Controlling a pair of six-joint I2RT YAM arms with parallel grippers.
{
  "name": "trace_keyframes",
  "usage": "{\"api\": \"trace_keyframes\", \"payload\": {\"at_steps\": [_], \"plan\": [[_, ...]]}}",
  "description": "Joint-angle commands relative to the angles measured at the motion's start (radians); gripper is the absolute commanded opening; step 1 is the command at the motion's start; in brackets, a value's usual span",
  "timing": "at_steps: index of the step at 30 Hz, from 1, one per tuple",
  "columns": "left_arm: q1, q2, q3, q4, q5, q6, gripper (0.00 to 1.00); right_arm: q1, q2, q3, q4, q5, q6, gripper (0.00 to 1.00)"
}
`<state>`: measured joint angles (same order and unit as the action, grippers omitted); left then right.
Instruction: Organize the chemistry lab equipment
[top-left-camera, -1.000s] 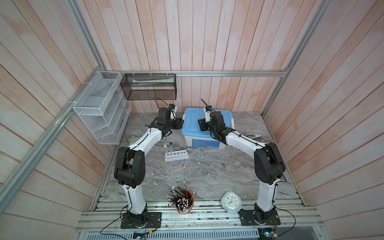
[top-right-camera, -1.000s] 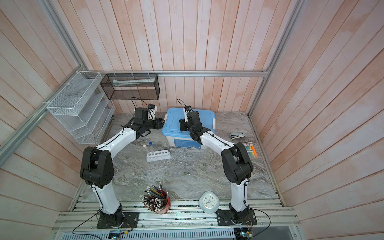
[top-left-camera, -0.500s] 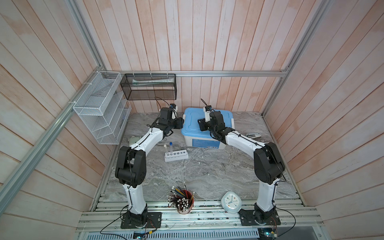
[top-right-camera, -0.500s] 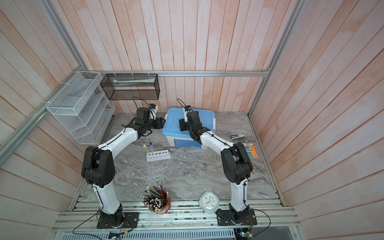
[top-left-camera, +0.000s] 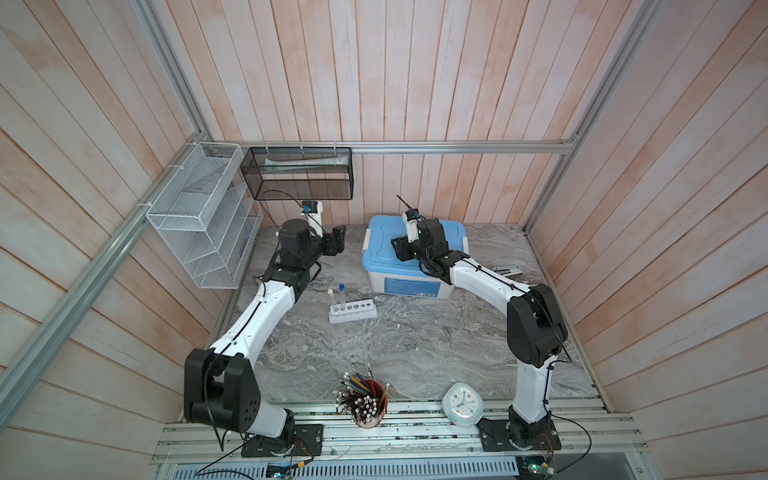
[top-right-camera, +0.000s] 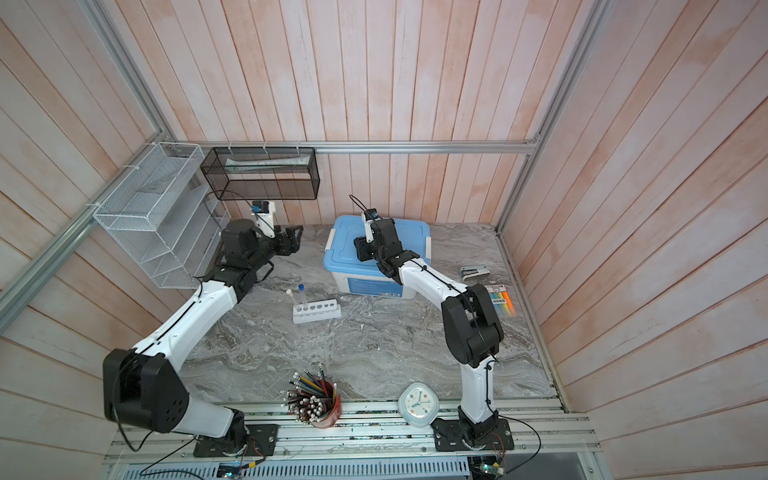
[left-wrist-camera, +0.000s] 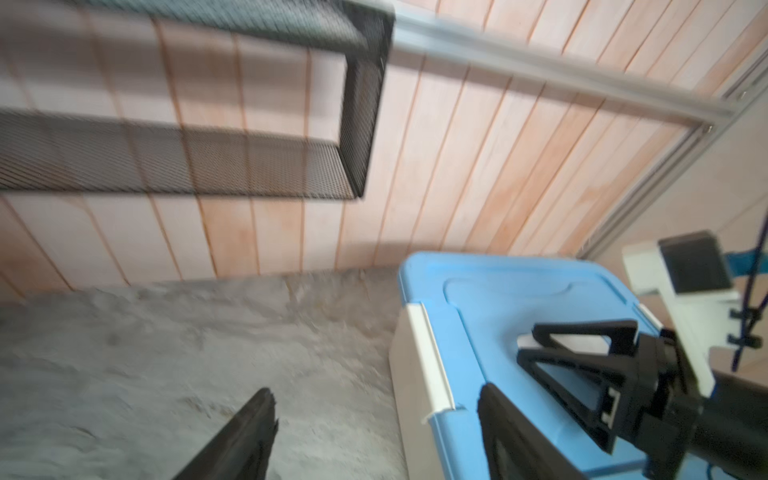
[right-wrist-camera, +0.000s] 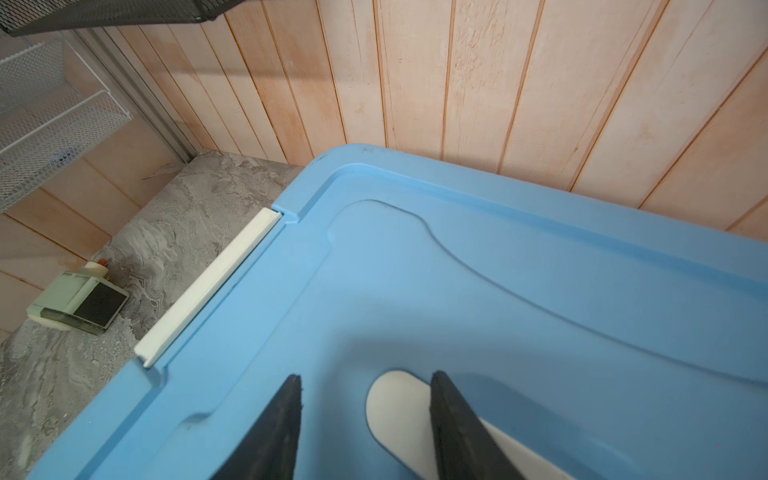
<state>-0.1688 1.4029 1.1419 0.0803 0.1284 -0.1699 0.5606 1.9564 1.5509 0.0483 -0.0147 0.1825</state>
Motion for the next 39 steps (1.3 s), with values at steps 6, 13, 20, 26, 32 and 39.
{"api": "trace_keyframes", "payload": {"at_steps": [6,13,20,26,32,39], "plan": [[0.109,-0.253,-0.345,0.311,-0.209,-0.001,0.9,-0.031,-0.286,-0.181,0.089,0.14,-0.055,0.9],[0.129,-0.375,-0.619,0.542,-0.376,0.019,0.92,-0.1,-0.592,-0.497,0.24,0.264,-0.087,0.97],[0.134,-0.31,-0.821,0.759,-0.451,0.042,0.92,-0.211,-0.899,-0.938,0.453,0.459,-0.056,0.97],[0.135,-0.164,-0.846,0.845,-0.406,0.055,0.92,-0.303,-0.981,-1.183,0.571,0.551,-0.048,0.97],[0.134,-0.137,-0.857,0.877,-0.402,0.087,0.93,-0.326,-0.922,-1.361,0.783,0.573,-0.066,0.97],[0.135,-0.041,-0.92,0.991,-0.39,0.115,0.93,-0.365,-0.813,-1.449,0.987,0.574,-0.096,0.97]]}}
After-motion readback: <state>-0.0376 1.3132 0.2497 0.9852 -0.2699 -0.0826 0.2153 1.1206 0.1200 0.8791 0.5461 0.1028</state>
